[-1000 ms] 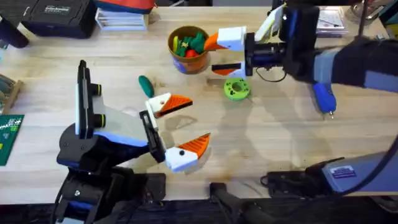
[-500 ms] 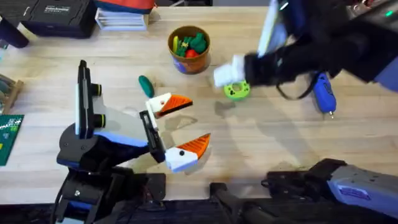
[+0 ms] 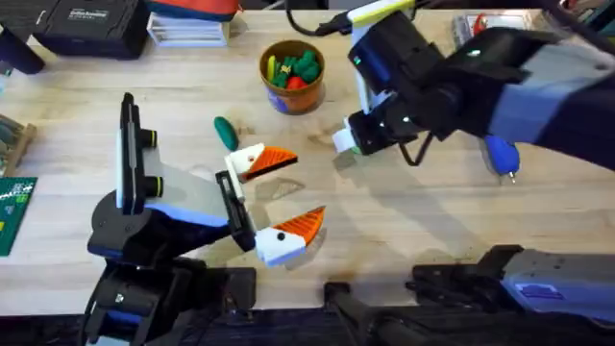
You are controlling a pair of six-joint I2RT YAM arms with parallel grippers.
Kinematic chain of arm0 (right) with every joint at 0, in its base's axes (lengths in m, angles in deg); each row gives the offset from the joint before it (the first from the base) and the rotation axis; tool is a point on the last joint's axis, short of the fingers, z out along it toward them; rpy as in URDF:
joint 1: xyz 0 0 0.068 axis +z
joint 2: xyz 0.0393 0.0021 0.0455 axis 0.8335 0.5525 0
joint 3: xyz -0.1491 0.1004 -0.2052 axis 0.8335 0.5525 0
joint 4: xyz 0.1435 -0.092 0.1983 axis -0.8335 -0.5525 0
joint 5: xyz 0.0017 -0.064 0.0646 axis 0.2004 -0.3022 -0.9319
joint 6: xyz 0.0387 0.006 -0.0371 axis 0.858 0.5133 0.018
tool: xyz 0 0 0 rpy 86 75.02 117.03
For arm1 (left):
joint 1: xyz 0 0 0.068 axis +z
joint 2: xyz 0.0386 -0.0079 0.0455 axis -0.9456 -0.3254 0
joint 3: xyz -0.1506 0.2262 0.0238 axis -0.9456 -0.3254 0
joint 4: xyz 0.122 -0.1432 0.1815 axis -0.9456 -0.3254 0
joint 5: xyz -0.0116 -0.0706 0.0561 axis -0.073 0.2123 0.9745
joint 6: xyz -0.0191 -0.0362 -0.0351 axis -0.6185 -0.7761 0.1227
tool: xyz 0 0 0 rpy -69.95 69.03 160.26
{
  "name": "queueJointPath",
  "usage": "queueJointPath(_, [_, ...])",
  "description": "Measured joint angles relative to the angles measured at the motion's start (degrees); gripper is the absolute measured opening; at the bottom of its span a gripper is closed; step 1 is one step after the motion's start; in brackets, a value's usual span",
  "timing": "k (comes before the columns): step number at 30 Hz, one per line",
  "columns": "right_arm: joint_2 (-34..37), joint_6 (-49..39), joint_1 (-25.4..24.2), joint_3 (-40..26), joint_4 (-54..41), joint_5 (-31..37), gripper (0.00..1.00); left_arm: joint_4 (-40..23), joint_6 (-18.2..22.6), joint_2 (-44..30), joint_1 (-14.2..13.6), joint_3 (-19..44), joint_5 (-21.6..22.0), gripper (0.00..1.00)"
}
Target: Pick up the gripper from the table and insert it into the empty holder that is missing its gripper. Then pick up a screw, insert it into the mounting hole, and use the screwdriver to tighten it. Finally, clean up the table by picking up the vegetable and placing it into the bucket.
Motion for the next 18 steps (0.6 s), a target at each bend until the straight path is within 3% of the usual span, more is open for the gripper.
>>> queueJointPath(3, [2.22, -0.02, 0.0, 0.0, 2.19, 0.64, 0.507, 0.0, 0.0, 0.0, 0.0, 0.0, -0.02, 0.985])
queueJointPath(9, [5.8, 0.0, 0.0, 0.0, 4.48, 0.98, 0.421, 0.0, 0.0, 0.0, 0.0, 0.0, -0.02, 0.985])
queueJointPath(18, [9.69, 0.0, 0.0, 0.0, 4.64, 0.98, 0.405, 0.0, 0.0, 0.0, 0.0, 0.0, 0.0, 0.985])
